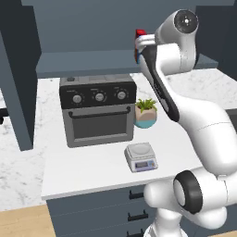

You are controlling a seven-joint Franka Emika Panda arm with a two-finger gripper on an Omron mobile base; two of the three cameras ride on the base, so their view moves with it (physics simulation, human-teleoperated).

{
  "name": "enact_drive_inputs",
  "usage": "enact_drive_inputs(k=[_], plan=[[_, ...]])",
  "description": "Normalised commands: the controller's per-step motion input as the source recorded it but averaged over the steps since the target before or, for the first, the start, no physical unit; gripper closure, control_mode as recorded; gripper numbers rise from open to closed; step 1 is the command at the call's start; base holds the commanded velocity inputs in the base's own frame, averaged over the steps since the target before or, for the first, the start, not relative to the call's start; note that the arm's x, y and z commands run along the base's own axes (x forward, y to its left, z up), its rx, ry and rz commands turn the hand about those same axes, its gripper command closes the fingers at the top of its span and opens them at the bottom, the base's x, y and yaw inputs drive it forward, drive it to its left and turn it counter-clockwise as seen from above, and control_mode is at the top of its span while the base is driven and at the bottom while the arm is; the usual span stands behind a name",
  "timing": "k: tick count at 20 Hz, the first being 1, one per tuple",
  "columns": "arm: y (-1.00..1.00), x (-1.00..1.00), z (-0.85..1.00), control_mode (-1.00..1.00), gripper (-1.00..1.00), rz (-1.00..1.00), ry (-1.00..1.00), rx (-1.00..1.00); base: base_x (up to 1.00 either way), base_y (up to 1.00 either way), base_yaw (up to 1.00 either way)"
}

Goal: Pick the boxed food and place it on the digital scale for weighing, and close the cabinet.

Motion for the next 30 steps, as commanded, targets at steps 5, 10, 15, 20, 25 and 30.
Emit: enact_drive_inputs(k=[5, 10, 15, 20, 25, 30], plan=[[0.07, 0.52, 0.0, -1.0, -1.0, 0.0, 0.0, -0.01, 0.0, 0.0, 0.0], [0.11, 0.41, 0.0, -1.0, -1.0, 0.0, 0.0, 0.0, 0.0, 0.0, 0.0], [0.06, 0.37, -0.04, -1.0, -1.0, 0.0, 0.0, -0.01, 0.0, 0.0, 0.0], [0.0, 0.32, -0.08, -1.0, -1.0, 0.0, 0.0, -0.01, 0.0, 0.0, 0.0], [0.0, 0.33, -0.09, -1.0, -1.0, 0.0, 0.0, 0.0, 0.0, 0.0, 0.0], [0.0, 0.36, -0.05, -1.0, -1.0, 0.0, 0.0, 0.0, 0.0, 0.0, 0.0]])
